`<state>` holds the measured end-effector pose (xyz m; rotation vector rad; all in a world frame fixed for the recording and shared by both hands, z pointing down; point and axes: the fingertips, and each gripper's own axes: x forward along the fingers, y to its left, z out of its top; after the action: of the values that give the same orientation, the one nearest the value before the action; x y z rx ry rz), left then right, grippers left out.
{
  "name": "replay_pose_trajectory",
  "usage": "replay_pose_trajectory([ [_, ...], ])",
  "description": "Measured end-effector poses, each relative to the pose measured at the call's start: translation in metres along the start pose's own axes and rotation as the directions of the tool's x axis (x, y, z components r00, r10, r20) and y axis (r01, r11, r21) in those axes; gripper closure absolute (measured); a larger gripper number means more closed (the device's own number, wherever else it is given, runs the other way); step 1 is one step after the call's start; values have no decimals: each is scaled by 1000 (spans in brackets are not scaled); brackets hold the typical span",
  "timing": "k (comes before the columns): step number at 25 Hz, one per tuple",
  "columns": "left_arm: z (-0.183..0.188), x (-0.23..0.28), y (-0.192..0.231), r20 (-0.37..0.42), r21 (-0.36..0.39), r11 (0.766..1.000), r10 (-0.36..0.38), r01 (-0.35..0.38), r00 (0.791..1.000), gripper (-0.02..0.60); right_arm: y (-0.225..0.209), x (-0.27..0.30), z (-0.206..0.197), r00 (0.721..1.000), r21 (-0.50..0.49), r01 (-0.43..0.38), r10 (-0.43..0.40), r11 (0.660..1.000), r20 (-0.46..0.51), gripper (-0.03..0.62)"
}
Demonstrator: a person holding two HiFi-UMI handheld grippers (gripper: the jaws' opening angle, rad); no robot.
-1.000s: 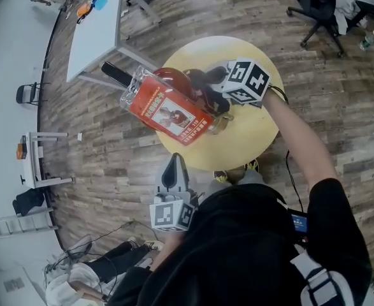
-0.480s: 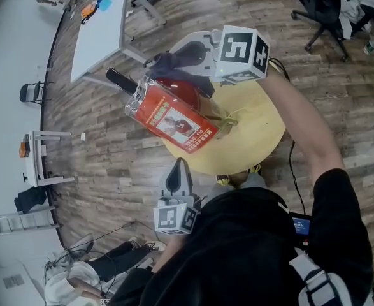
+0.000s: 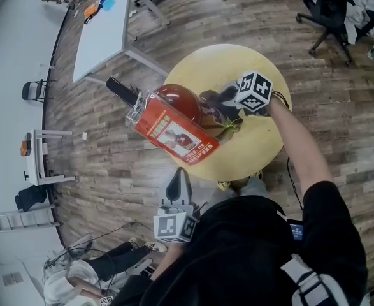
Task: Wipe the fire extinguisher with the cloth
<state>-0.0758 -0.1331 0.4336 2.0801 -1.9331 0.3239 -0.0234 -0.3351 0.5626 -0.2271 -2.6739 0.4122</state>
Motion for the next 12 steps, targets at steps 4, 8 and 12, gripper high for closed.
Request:
replay_pose_trajectory([
  [4,-3,2,-4,-7,-2,1000,-2,2,1000,566,-3,1,-80,995,124,83,-75,989,-69,528],
  [8,-3,6,-5,-3,-11,1000,-19,19,1000,566,23,2,-114,988,157,147,-136,977,-74,527],
  [12,-6,11,-11,-8,-11,998,-62,62,998,566,48,5,-129,973,208,225,-210,952,-93,527],
])
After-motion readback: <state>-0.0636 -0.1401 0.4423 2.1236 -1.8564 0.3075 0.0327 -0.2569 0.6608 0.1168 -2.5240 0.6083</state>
